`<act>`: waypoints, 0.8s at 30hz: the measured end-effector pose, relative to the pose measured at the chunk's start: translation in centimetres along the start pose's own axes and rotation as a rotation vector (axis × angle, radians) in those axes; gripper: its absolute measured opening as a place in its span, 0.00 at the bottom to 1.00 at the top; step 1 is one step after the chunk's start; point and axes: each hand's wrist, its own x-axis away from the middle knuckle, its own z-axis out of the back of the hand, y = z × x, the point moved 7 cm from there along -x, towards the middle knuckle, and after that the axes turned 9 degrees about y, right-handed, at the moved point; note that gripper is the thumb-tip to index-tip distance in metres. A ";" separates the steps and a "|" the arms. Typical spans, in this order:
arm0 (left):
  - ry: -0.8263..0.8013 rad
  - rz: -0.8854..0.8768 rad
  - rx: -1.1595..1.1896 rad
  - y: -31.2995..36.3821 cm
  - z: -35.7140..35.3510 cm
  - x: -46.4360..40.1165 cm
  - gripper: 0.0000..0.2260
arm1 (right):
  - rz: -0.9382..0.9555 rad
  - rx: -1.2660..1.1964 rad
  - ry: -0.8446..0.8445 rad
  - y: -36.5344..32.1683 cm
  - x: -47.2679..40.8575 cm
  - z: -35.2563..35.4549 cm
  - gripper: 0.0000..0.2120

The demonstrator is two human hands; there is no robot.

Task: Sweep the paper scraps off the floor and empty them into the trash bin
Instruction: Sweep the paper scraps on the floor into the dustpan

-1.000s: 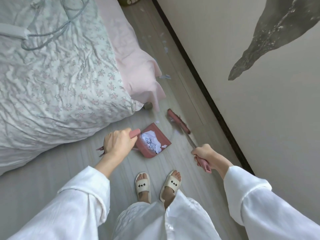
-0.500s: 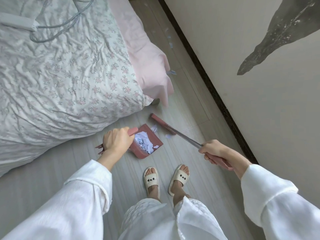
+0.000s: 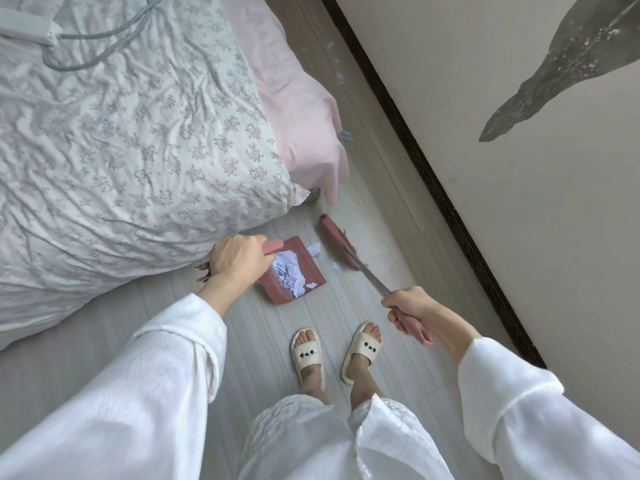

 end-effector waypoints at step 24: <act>-0.006 0.002 -0.031 -1.5 0.1 1.1 0.12 | 0.113 0.140 0.023 -4.2 0.6 0.9 0.05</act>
